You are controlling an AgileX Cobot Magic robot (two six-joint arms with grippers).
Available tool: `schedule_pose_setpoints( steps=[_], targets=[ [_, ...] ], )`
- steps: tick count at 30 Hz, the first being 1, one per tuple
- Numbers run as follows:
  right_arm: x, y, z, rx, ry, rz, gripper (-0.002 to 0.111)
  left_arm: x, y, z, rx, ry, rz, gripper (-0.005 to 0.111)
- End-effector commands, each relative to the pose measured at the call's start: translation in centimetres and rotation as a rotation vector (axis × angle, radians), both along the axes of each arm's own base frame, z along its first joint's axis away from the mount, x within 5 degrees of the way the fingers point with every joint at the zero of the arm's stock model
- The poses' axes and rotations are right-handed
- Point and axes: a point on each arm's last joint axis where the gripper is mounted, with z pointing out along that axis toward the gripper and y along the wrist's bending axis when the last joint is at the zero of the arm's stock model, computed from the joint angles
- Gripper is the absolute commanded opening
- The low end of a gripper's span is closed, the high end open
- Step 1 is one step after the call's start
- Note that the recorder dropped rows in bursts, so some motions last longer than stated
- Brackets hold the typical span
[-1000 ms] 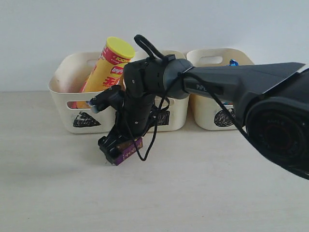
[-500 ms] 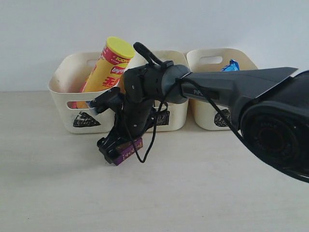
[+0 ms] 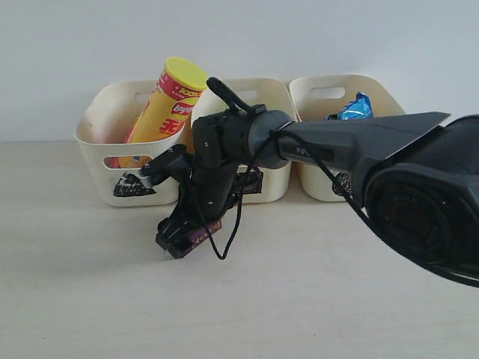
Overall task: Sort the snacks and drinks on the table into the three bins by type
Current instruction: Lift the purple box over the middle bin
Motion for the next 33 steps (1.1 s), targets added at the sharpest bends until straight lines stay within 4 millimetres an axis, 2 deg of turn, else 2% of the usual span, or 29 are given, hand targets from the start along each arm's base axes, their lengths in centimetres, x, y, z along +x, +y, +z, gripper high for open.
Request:
schedule_pose_setpoints(
  steps=[1,5,9,11,15,21,27,33],
  targets=[
    [-0.2,-0.4,2.9,0.006,-0.023,0.011,0.000,0.0,0.0,-0.1,-0.015,-0.005,0.003,0.004],
    [-0.9,-1.0,5.5,-0.007,-0.004,0.019,0.000,0.0,0.0,-0.1,-0.015,-0.005,0.003,0.004],
    [-2.4,-1.2,6.8,-0.052,0.036,0.078,0.000,0.0,0.0,-0.1,-0.015,-0.005,0.003,0.004],
    [-3.4,-1.4,7.5,-0.043,0.011,0.094,0.000,0.0,0.0,-0.1,-0.015,-0.005,0.003,0.004],
    [-5.1,-3.3,9.8,0.009,-0.061,0.083,0.000,0.0,0.0,-0.1,-0.015,-0.005,0.003,0.004],
    [-6.6,-4.7,13.1,0.066,-0.142,0.087,0.000,0.0,0.0,0.0,-0.015,-0.007,0.003,0.004],
    [-7.1,-5.5,16.7,0.094,-0.285,0.142,0.000,0.0,0.0,0.0,-0.015,-0.007,0.003,0.004],
    [-5.4,-6.8,17.2,0.098,-0.370,0.131,0.000,0.0,0.0,0.0,-0.015,-0.007,0.003,0.004]
  ],
)
